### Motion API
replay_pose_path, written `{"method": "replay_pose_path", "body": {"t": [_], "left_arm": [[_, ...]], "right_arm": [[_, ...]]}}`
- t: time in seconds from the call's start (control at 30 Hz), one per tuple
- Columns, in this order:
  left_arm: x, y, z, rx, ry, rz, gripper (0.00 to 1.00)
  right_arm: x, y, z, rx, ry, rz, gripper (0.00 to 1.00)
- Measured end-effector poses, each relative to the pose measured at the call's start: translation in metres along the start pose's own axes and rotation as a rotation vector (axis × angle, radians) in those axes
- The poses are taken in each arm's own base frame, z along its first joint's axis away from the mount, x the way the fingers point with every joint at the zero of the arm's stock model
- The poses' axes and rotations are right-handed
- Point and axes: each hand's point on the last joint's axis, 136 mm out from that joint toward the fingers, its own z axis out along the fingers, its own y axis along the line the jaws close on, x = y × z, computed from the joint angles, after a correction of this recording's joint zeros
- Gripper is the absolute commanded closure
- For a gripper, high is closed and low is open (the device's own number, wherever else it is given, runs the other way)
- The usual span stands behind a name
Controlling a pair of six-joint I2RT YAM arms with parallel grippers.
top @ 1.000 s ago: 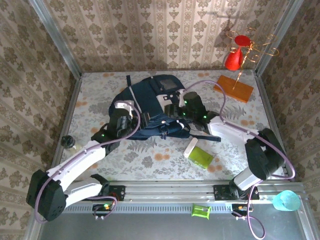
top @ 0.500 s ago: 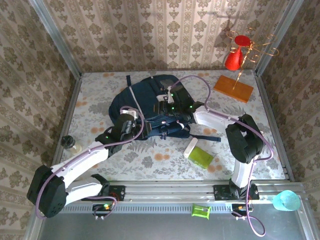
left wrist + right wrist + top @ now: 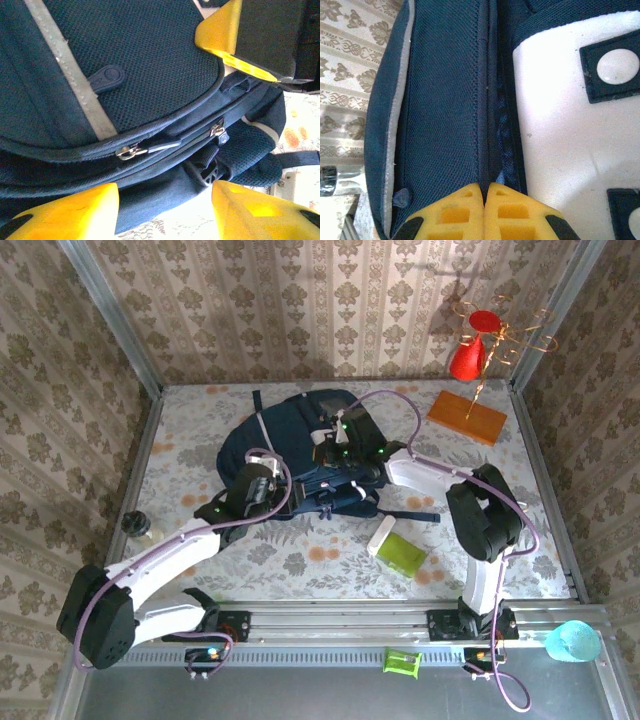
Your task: Pack the student bag
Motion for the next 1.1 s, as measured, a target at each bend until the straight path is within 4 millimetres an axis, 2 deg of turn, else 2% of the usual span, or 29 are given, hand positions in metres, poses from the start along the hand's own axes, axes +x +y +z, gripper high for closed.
{"method": "replay_pose_path", "body": {"t": [0.3, 0.57, 0.73, 0.97, 1.1], "left_arm": [[-0.018, -0.009, 0.001, 0.002, -0.026, 0.000, 0.44], [-0.026, -0.003, 0.006, -0.061, -0.031, 0.003, 0.48], [-0.025, 0.004, 0.005, -0.115, -0.035, 0.015, 0.51], [-0.021, 0.006, 0.005, -0.154, -0.038, 0.013, 0.47], [-0.016, 0.011, 0.007, -0.190, -0.032, 0.005, 0.53]], "right_arm": [[-0.005, 0.014, -0.008, -0.097, -0.048, 0.135, 1.00], [-0.007, 0.018, -0.010, -0.133, -0.071, 0.199, 1.00], [-0.008, 0.023, -0.010, -0.150, -0.077, 0.215, 1.00], [-0.008, 0.025, -0.010, -0.160, -0.079, 0.232, 1.00], [-0.009, 0.026, -0.010, -0.165, -0.084, 0.230, 1.00]]}}
